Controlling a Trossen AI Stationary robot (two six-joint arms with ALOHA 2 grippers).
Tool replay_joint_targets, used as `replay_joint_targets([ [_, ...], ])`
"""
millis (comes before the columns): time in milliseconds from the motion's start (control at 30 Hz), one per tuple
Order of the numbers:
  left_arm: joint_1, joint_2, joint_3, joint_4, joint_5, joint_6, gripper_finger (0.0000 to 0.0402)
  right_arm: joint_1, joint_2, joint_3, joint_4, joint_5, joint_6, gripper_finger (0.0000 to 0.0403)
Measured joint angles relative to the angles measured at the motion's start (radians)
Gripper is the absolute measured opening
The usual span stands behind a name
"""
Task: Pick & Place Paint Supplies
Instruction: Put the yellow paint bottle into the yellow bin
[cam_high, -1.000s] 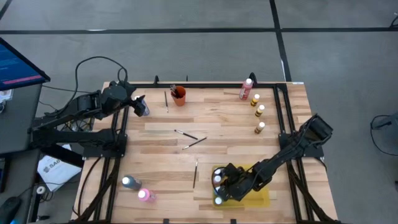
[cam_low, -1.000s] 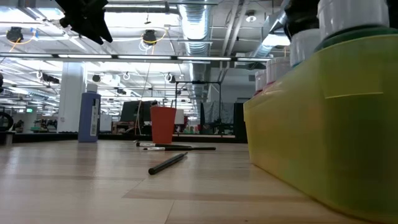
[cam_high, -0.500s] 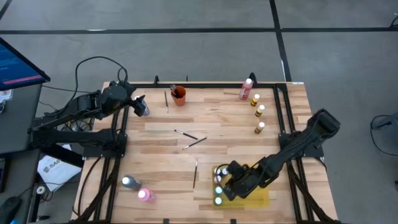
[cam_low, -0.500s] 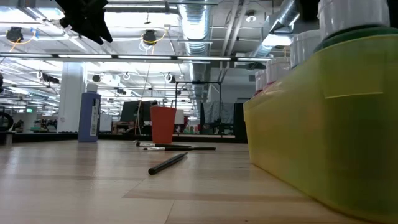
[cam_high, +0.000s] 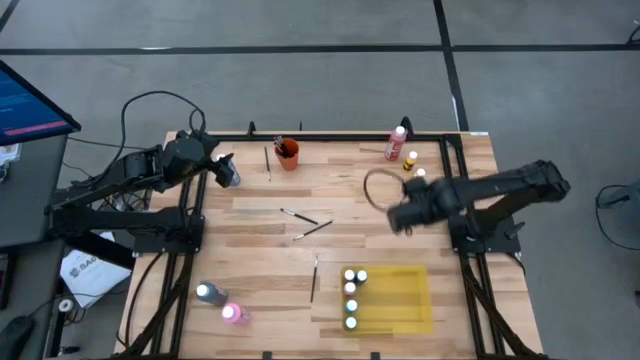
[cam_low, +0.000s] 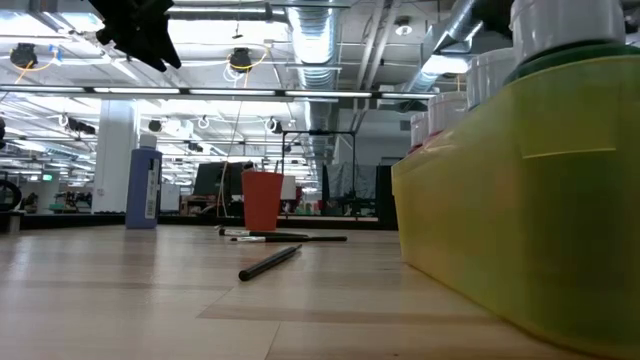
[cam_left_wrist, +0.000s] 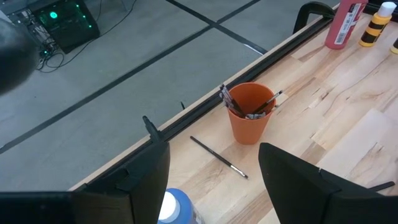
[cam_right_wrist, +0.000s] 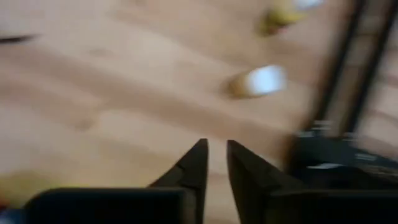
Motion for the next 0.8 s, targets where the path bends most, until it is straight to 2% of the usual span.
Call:
replay_joint_targets([
  [67, 0.000, 0.000, 0.000, 0.000, 0.000, 0.000, 0.0237, -0.095, 0.001, 0.000, -0.036, -0.004, -0.049, 0.0084],
  [200, 0.000, 0.000, 0.000, 0.000, 0.000, 0.001, 0.0237, -0.257, -0.002, -0.014, 0.002, -0.009, -0.182, 0.0150],
  [367, 0.000, 0.000, 0.000, -0.002, 0.000, 0.032, 0.0237, -0.378, 0.011, -0.039, -0.007, -0.047, -0.273, 0.0204],
  [500, 0.000, 0.000, 0.000, -0.006, 0.000, 0.034, 0.0237, -0.422, -0.006, -0.114, 0.052, -0.085, -0.309, 0.0211],
  [700, 0.000, 0.000, 0.000, -0.008, 0.001, 0.059, 0.0237, -0.454, -0.024, -0.263, 0.220, -0.139, -0.364, 0.0197],
  [800, 0.000, 0.000, 0.000, -0.008, 0.001, 0.061, 0.0237, -0.474, -0.024, -0.323, 0.249, -0.158, -0.374, 0.0193],
])
